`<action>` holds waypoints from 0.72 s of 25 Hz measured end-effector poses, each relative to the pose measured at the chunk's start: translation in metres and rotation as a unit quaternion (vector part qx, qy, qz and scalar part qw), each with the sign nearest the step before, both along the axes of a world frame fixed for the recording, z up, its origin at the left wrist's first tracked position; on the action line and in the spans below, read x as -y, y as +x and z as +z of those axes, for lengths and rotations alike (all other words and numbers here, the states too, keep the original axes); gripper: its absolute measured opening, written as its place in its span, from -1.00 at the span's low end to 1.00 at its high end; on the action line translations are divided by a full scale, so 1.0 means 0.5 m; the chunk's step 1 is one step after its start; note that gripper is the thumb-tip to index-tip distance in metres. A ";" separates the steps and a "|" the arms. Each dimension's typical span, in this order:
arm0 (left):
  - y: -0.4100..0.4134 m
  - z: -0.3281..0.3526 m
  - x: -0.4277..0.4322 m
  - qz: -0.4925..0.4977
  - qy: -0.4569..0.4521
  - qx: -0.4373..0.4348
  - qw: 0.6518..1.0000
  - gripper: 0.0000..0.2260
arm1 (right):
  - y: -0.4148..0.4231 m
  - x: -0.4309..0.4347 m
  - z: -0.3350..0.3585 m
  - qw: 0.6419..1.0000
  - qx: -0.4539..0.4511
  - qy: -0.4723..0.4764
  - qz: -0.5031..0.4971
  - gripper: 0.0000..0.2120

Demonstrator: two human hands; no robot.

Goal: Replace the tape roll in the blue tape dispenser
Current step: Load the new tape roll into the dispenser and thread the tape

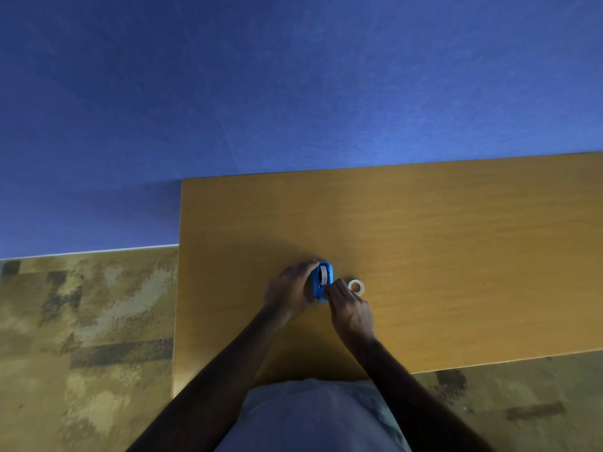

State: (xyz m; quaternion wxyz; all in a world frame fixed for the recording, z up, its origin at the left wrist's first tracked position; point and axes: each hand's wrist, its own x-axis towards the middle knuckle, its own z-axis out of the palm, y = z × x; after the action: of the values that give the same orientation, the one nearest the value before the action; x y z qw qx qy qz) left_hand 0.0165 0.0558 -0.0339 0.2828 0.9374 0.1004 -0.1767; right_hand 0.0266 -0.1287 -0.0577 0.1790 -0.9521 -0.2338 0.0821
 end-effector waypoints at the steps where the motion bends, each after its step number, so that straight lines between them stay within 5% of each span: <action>1: -0.001 0.000 0.001 -0.001 0.003 0.000 1.000 -0.17 | -0.003 0.003 -0.002 1.000 0.000 0.004 0.002 -0.89; 18: -0.004 -0.018 0.003 0.011 -0.006 0.010 1.000 -0.16 | -0.036 0.027 -0.032 0.998 0.052 0.030 0.034 -0.83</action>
State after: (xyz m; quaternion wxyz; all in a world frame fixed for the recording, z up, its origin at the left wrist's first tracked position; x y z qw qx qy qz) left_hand 0.0145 0.0542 -0.0430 0.2913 0.9364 0.1065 -0.1645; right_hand 0.0086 -0.1421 -0.0738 0.1921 -0.9407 -0.2778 0.0315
